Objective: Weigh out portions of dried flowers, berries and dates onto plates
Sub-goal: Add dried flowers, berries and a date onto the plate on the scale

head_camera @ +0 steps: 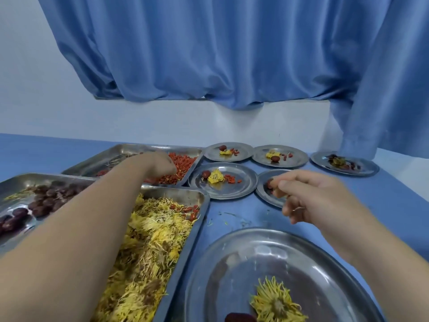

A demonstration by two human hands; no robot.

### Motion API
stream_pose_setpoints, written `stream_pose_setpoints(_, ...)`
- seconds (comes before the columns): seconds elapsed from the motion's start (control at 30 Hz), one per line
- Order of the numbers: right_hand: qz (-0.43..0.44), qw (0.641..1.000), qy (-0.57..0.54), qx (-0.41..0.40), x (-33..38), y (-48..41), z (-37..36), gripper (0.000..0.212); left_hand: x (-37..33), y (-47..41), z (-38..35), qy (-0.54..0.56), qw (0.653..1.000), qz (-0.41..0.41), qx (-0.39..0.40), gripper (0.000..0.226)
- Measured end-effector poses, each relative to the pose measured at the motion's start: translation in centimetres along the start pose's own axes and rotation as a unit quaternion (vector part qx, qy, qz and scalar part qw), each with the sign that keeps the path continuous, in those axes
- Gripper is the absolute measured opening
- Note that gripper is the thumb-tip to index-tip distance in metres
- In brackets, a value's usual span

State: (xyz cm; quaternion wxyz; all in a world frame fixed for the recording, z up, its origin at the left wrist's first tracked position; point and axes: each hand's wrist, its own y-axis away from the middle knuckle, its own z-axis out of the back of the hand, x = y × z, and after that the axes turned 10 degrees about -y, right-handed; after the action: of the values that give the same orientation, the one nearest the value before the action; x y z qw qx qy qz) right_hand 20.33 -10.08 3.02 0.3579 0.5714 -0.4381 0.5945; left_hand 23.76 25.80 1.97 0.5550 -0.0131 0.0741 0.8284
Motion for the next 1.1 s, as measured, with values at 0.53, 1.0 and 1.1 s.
stream_pose_setpoints(0.53, 0.000, 1.000, -0.013, -0.014, -0.9, -1.0, 1.0, 0.023, -2.1, -2.6, -2.4, -0.110, 0.992, 0.054, 0.016, 0.027)
stream_pose_setpoints(1.0, 0.008, 1.000, -0.006, -0.024, -0.8, -1.3, 1.7, 0.020, -2.5, -1.9, -1.0, -0.029, 0.997, 0.065, -0.008, 0.017)
stream_pose_setpoints(1.1, 0.007, 1.000, -0.006, -0.025, -0.7, -1.3, 1.8, 0.019, -2.2, -1.8, -0.4, 0.044, 0.997, 0.057, -0.041, 0.010)
